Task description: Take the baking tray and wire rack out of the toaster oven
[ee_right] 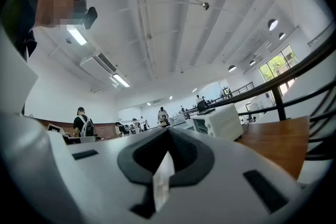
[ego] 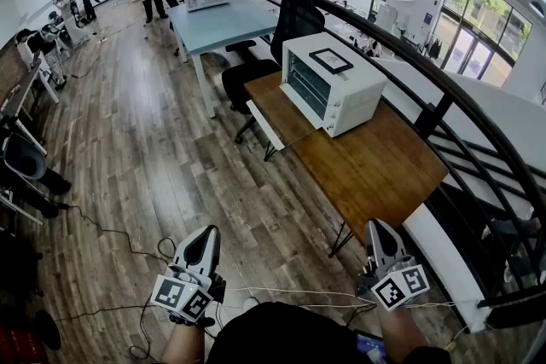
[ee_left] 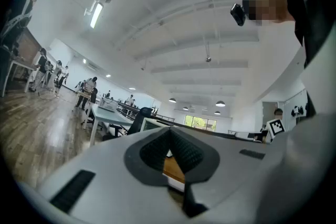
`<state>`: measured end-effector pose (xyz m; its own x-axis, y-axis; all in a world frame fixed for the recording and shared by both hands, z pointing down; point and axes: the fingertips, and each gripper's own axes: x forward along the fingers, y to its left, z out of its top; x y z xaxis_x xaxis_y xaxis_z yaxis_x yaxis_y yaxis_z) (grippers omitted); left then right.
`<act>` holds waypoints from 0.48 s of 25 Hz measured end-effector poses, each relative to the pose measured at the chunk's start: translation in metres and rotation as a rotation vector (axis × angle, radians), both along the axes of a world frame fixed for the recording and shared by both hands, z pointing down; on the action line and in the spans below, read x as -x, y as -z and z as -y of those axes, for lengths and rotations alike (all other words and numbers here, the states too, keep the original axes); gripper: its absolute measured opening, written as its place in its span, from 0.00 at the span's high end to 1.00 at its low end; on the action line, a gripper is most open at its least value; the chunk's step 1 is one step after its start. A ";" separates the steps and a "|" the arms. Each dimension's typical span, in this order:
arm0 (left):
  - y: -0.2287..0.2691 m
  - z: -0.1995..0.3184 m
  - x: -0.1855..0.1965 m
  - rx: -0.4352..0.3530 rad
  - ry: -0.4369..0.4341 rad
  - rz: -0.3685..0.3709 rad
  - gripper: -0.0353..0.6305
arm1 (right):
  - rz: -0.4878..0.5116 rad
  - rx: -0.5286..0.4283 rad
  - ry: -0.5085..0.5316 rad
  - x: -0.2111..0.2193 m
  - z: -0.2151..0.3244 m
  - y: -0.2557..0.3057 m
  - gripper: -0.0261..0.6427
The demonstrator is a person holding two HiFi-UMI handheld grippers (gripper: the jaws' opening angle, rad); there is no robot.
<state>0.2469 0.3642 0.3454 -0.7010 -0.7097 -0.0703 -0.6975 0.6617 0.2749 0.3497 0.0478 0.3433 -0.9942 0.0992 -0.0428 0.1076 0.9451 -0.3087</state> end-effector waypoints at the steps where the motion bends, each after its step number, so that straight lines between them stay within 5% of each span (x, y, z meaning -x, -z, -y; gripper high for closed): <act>1: 0.000 0.001 0.002 0.001 0.000 0.000 0.93 | 0.001 0.004 0.000 0.002 0.002 0.000 0.97; 12: 0.001 0.019 0.006 0.000 -0.007 0.000 0.93 | -0.009 0.017 0.018 0.015 0.012 -0.008 0.97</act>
